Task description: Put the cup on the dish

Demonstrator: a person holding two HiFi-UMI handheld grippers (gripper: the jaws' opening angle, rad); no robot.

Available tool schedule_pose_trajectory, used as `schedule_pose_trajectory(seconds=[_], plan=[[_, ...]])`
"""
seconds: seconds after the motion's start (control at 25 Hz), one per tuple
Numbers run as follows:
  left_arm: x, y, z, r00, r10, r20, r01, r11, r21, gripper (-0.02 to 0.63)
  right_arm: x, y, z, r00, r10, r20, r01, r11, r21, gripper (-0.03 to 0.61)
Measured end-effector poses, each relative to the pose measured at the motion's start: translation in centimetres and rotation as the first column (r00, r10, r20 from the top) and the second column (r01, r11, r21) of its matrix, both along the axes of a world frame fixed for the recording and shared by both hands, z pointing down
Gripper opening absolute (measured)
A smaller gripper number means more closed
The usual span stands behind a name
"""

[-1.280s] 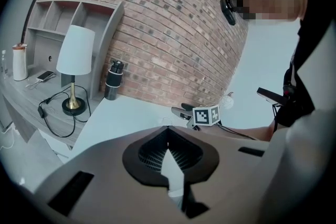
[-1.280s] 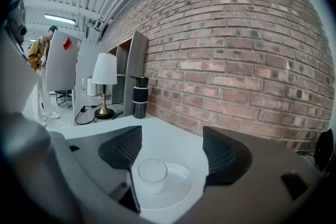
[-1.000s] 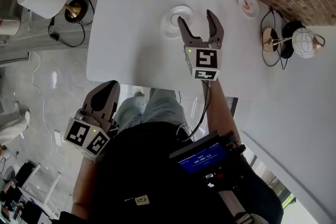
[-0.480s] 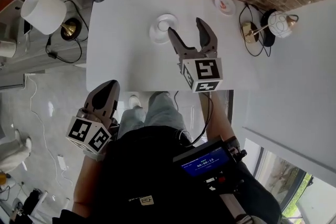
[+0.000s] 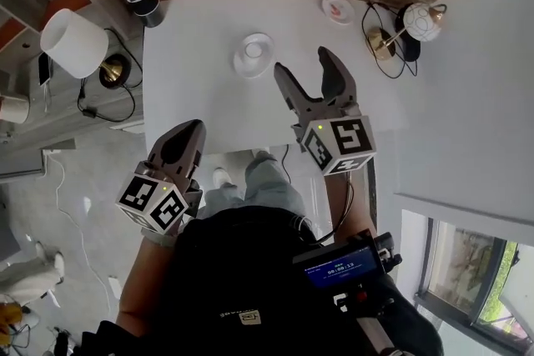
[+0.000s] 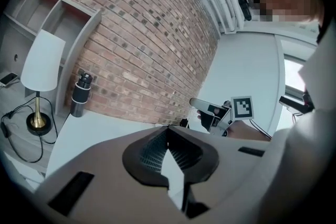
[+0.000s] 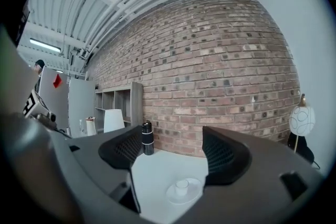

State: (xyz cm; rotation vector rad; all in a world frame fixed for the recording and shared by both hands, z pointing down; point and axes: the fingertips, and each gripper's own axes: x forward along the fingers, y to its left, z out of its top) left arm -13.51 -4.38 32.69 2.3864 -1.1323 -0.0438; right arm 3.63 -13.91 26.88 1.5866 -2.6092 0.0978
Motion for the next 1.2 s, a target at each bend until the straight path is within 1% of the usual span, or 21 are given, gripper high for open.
schedule_pose_trajectory(seconds=[0.16, 0.28, 0.56, 0.64, 0.8, 0.92, 1.04, 1.2], plan=[[1.1, 0.0, -1.1, 0.999, 0.032, -0.040, -0.032, 0.999, 0.000, 0.005, 0.7, 2.5, -1.2, 0.999, -0.005, 0.033, 0.005, 1.000, -0.002, 0.345], [1.9, 0.1, -2.3, 0.998, 0.043, -0.052, -0.042, 0.999, 0.010, 0.005, 0.8, 4.2, -2.0, 0.997, -0.042, 0.062, 0.042, 0.999, -0.003, 0.344], [4.2, 0.0, -4.4, 0.996, 0.051, -0.079, -0.049, 0.998, 0.029, 0.005, 0.6, 7.1, -4.6, 0.988, -0.140, 0.065, 0.137, 0.990, 0.040, 0.342], [5.1, 0.1, -4.8, 0.995, 0.059, -0.083, -0.056, 0.998, 0.036, 0.005, 0.9, 8.0, -5.4, 0.986, -0.159, 0.056, 0.155, 0.986, 0.064, 0.284], [6.2, 0.3, -5.3, 0.995, 0.058, -0.082, -0.054, 0.997, 0.050, 0.005, 1.3, 9.2, -6.1, 0.976, -0.209, 0.061, 0.204, 0.975, 0.083, 0.262], [6.9, 0.7, -5.6, 0.995, 0.056, -0.083, -0.051, 0.997, 0.055, 0.005, 1.5, 10.2, -6.1, 0.967, -0.247, 0.070, 0.241, 0.967, 0.081, 0.223], [7.6, 0.9, -6.2, 0.995, 0.055, -0.081, -0.049, 0.997, 0.064, 0.005, 1.9, 10.6, -6.1, 0.958, -0.262, 0.119, 0.254, 0.964, 0.079, 0.161], [8.2, 1.0, -6.6, 0.996, 0.050, -0.071, -0.045, 0.996, 0.076, 0.005, 2.6, 10.7, -5.9, 0.941, -0.268, 0.206, 0.259, 0.963, 0.070, 0.133]])
